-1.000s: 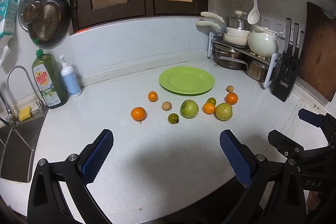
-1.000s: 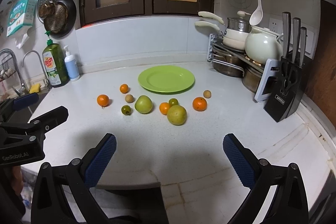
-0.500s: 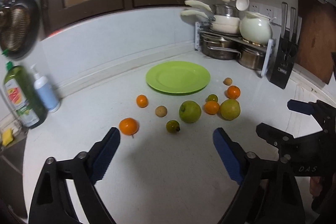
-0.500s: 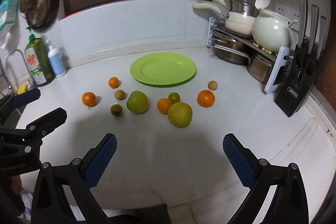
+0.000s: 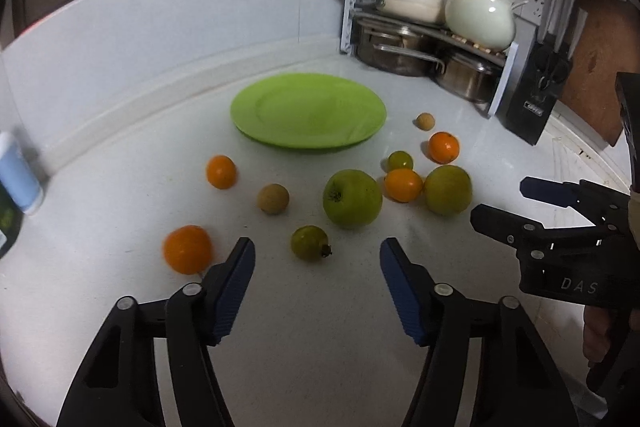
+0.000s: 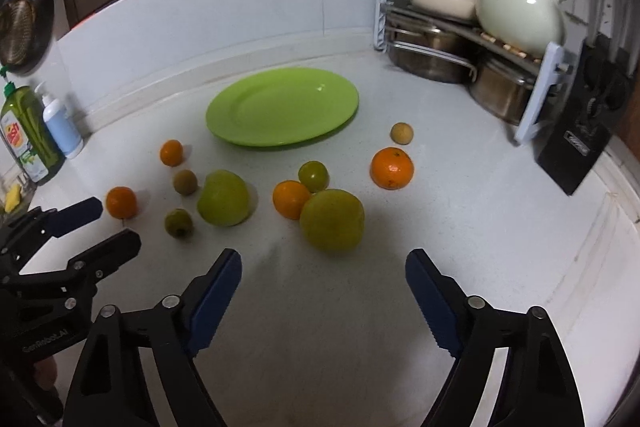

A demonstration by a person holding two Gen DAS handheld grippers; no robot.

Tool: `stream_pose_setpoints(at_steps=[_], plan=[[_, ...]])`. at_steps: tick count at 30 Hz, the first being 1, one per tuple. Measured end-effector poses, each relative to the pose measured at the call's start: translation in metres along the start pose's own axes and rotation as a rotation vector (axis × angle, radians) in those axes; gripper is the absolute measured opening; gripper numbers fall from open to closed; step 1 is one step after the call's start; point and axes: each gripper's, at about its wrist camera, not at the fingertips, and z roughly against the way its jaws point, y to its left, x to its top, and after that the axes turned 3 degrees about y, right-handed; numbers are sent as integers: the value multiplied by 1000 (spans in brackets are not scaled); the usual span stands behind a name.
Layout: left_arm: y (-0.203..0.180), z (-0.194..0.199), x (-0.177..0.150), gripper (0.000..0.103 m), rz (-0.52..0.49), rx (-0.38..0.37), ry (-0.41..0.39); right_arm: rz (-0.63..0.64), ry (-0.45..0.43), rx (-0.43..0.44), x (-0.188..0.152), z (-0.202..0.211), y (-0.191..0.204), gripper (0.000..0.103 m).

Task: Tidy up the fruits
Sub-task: 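Grasp the small olive-green fruit with the left tool while the right tool grasps the yellow grapefruit, then carry both held fruits over the lime-green plate with both tools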

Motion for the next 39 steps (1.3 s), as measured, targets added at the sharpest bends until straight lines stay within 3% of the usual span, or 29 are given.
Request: stream_pose_setpoints(at_steps=[9,12,15,23,39], plan=[[3,-38,8,49,57,-6,88,38,76,61,13,-46,-14,70],[4,-47,10,40,64,6,110,42,92,81,16,-56,-15,66],[4,-54,13,40,67,21,110,46,108,95,18,-65,-16,64],[1,-60,15,27,59,45,114,36,139,139,21,-77,-20,51],[4,-44,19,26,58,43,78,45,109,136,22,-65,-15,51]])
